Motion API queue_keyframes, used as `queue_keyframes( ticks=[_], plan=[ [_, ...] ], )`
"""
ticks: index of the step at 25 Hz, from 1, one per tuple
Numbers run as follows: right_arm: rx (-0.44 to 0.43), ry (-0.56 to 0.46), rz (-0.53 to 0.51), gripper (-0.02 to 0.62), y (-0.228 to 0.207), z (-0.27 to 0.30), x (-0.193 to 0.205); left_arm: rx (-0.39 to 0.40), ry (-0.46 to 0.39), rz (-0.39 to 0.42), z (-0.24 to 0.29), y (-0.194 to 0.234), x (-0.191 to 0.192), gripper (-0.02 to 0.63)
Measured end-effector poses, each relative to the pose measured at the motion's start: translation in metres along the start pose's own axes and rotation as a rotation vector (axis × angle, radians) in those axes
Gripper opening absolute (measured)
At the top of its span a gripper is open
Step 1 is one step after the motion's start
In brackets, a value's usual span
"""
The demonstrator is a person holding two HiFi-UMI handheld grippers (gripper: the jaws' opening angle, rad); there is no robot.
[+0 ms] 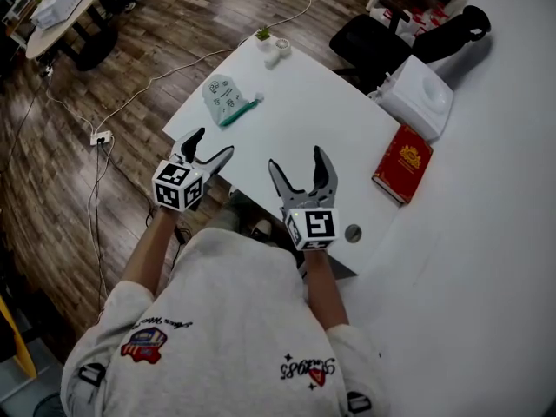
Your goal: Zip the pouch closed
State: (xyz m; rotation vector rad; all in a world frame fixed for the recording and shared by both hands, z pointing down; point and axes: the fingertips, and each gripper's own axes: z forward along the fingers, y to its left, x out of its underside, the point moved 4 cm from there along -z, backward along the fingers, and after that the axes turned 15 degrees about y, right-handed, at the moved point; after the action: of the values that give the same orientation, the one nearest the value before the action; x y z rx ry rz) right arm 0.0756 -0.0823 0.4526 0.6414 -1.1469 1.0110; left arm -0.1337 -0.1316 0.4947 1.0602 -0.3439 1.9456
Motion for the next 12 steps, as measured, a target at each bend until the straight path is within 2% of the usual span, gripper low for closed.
queue_keyframes(
  ticks=[6, 12],
  plan=[
    [0.035, 0.035, -0.013, 0.413, -0.014, 0.019, 0.006, 0.031, -0.004, 0.009, 0.032, 0.02, -0.018, 0.364],
    [0.077, 0.083, 0.024, 0.407, -0.032, 0.042, 0.002, 0.082, 0.057, -0.009, 0.075, 0.035, -0.022, 0.364]
  ],
)
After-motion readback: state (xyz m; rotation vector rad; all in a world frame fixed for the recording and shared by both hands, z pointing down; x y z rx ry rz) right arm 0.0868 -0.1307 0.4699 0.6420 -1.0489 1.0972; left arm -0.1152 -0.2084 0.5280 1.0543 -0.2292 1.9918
